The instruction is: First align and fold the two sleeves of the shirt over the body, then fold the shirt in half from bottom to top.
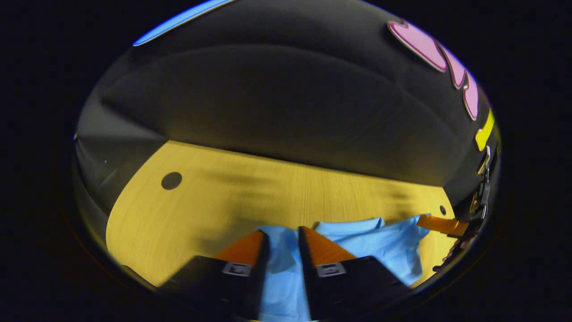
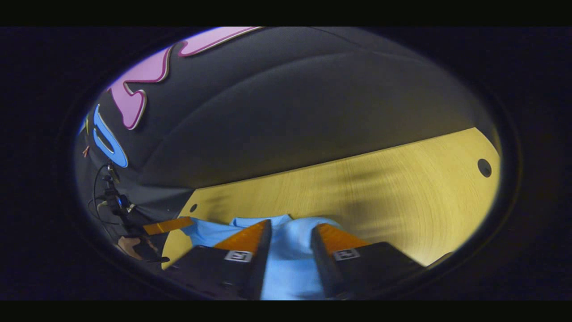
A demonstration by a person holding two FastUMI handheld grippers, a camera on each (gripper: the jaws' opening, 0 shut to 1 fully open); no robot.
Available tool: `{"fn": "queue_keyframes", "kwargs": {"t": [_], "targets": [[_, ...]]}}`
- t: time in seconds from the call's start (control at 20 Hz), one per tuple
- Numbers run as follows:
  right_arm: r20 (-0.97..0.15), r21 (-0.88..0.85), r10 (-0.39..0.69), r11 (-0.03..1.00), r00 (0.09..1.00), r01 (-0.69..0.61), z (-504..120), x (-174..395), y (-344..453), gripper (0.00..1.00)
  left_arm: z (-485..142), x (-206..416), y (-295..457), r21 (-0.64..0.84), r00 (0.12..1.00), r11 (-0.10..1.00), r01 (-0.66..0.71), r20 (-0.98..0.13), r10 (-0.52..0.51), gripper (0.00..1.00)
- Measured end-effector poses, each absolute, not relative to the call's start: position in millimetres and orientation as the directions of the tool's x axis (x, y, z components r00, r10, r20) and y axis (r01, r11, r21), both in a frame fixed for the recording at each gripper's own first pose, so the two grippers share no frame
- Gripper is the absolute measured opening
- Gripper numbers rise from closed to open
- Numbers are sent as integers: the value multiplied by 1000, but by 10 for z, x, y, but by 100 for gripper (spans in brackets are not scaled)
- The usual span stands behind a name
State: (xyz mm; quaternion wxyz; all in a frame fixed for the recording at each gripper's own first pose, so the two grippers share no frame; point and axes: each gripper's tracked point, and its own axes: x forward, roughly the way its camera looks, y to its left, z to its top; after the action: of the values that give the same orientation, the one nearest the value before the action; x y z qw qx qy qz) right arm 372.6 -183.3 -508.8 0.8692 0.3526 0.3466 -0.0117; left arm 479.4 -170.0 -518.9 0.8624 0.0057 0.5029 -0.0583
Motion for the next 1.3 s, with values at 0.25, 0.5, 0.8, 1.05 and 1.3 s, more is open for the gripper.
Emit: {"fn": "queue_keyframes", "kwargs": {"t": [0.25, 0.5, 0.8, 1.05, 1.3], "targets": [[-623, 518, 221, 835, 751, 184, -4916, 3516, -1846, 98, -4929, 4798, -1703, -8, 543, 989, 147, -835, -87, 85], [-603, 450, 203, 885, 771, 118, -4299, 3151, -1937, 98, -4205, 4593, -1656, 64, 620, 974, 217, -780, -87, 98], [-512, 308, 103, 949, 852, 71, -3256, 2561, -1858, 98, -2934, 3734, -2000, 37, 734, 956, 291, -649, -198, 98], [-407, 227, 26, 971, 913, 73, -2303, 1777, -1490, 98, -1906, 2799, -2109, 29, 818, 951, 308, -518, -249, 98], [-295, 170, -13, 983, 955, 66, -1483, 841, -1088, 98, -973, 1766, -2143, 97, 898, 944, 317, -351, -265, 97]]}}
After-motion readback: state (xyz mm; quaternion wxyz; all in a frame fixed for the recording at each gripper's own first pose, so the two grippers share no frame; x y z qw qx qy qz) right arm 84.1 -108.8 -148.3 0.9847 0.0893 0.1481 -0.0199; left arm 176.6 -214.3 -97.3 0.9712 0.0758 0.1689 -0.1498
